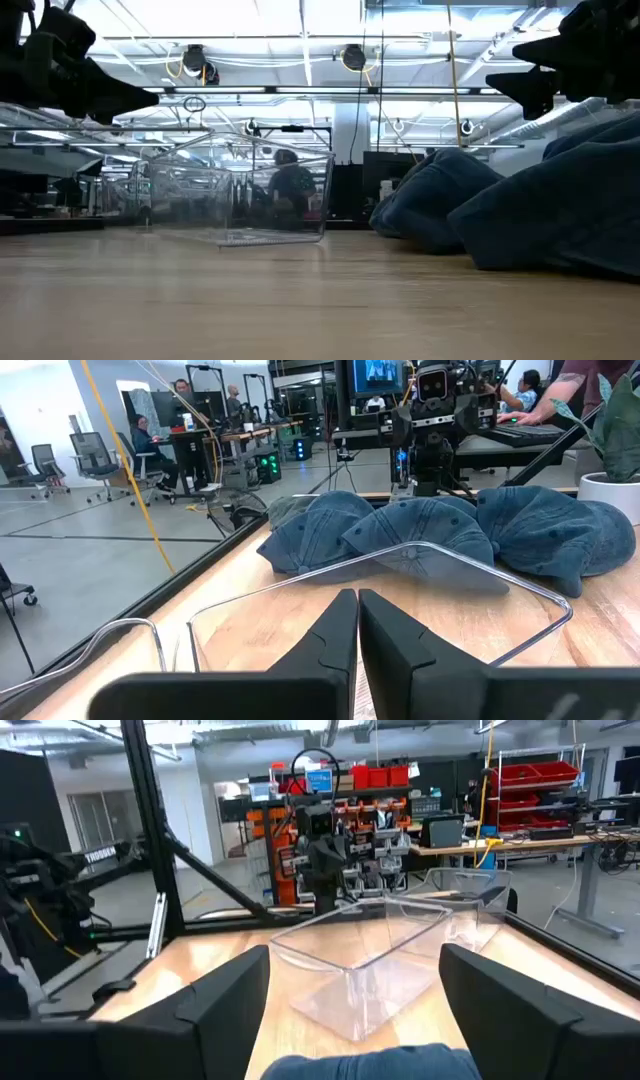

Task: Pick & Place hat
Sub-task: Put the top blue cap into the top transparent bin

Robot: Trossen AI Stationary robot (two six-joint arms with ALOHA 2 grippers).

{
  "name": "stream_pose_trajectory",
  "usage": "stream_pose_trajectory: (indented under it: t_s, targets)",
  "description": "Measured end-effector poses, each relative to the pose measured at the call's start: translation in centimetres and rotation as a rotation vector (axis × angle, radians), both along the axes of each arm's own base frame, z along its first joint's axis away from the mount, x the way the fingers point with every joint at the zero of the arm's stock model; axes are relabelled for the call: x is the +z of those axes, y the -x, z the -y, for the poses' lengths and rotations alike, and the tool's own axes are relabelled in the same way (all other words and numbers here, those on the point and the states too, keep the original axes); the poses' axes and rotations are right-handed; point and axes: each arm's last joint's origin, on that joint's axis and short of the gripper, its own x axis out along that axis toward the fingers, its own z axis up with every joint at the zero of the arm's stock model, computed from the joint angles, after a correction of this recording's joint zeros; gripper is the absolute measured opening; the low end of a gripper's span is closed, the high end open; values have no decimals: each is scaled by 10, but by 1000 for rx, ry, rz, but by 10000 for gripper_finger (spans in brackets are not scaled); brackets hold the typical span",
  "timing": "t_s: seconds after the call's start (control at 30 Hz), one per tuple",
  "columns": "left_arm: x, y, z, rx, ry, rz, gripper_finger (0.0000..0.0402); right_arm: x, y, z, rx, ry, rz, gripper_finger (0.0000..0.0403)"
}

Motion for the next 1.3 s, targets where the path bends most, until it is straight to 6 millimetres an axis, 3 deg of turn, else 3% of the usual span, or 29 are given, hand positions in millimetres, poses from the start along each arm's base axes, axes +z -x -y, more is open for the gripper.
stream_pose_trajectory:
  t_s: [0.47, 1.0, 1.3]
  targets:
    - [0, 0, 0, 0, 0, 0, 21, -10, 0, 0, 3, 2, -106, 282]
    - [0, 0, 0, 0, 0, 0, 21, -9, 0, 1, -32, 98, -99, 282]
    - [0, 0, 0, 0, 0, 0, 21, -12, 0, 1, -29, 54, -127, 283]
